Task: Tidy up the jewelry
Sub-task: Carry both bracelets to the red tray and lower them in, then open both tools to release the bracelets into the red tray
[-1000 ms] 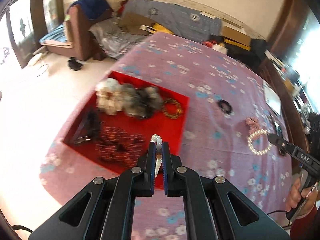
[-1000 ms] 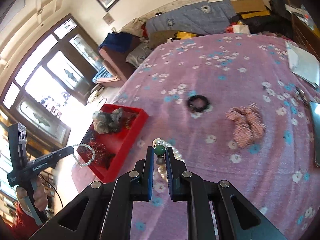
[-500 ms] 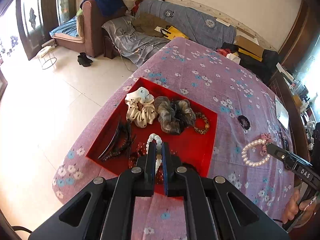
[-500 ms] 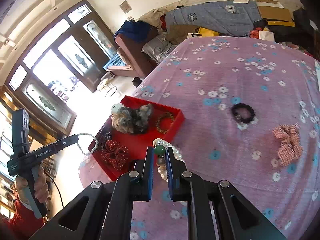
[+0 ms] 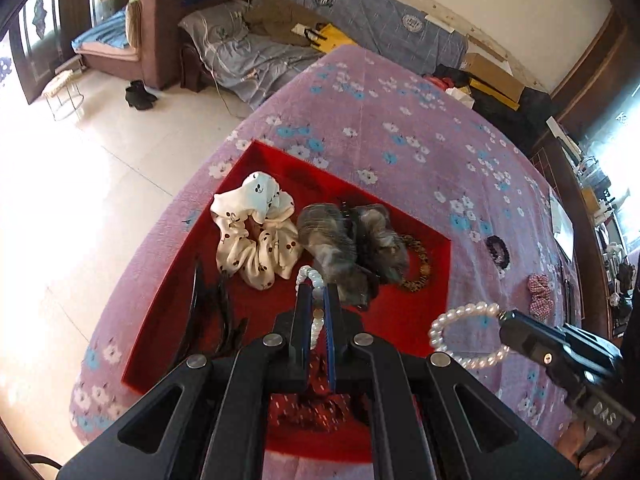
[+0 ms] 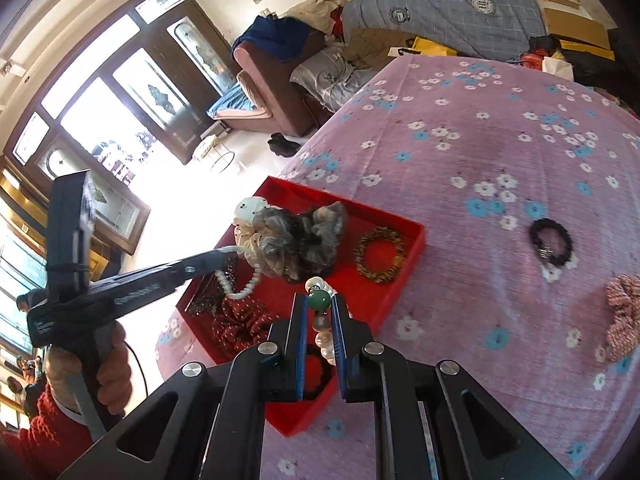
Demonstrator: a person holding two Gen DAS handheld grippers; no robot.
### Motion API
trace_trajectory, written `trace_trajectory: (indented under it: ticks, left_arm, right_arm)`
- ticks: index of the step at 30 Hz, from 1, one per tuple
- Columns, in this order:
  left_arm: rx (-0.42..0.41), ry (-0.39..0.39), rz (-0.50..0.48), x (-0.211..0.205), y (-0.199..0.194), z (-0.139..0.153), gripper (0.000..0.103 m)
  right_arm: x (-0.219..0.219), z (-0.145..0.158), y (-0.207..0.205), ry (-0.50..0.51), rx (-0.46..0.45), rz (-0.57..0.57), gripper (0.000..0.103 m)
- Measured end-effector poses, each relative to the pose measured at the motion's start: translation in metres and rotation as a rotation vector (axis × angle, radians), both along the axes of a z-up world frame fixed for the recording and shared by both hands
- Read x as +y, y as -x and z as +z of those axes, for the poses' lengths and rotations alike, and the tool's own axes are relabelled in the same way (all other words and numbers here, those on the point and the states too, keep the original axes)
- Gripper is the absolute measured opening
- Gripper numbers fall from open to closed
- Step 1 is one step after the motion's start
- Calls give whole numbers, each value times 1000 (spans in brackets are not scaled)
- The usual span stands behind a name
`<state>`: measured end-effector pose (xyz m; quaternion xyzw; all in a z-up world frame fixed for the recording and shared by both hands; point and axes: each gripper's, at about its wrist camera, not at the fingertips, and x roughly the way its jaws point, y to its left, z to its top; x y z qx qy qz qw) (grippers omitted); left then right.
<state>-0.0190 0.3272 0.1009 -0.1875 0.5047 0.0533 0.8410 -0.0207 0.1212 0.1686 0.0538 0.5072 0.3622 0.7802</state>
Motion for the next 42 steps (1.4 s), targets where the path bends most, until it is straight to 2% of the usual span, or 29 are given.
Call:
trace_trajectory:
  ticks: [4, 8, 13, 15, 19, 24, 33, 38, 42]
  left_arm:
    - [52, -14, 7, 12, -11, -22, 5]
    - [101, -52, 28, 26, -15, -38, 5]
    - [104, -99, 19, 29, -14, -41, 6]
    - [107, -149, 4, 24, -15, -41, 6]
    - [117, -254, -34, 11, -15, -41, 6]
    - [85, -298, -55, 4, -5, -30, 6]
    - [17, -285, -1, 20, 17, 6, 8]
    - [3, -298, 64, 32, 30, 19, 24]
    - [-2, -304, 95, 37, 39, 23, 27]
  right_arm:
    - [32, -7, -2, -5, 17, 36, 13]
    - [53, -16, -6, -65, 68, 58, 14]
    - [61, -51, -19, 55, 89, 2, 14]
    - [62, -60, -21, 104, 78, -2, 14]
    - [67, -70, -21, 141, 74, 9, 14]
    - [78, -75, -21, 157, 66, 28, 14]
    - [104, -83, -22, 164, 62, 57, 14]
    - [116, -84, -18, 189, 27, 81, 16]
    - [119, -83, -18, 190, 17, 85, 17]
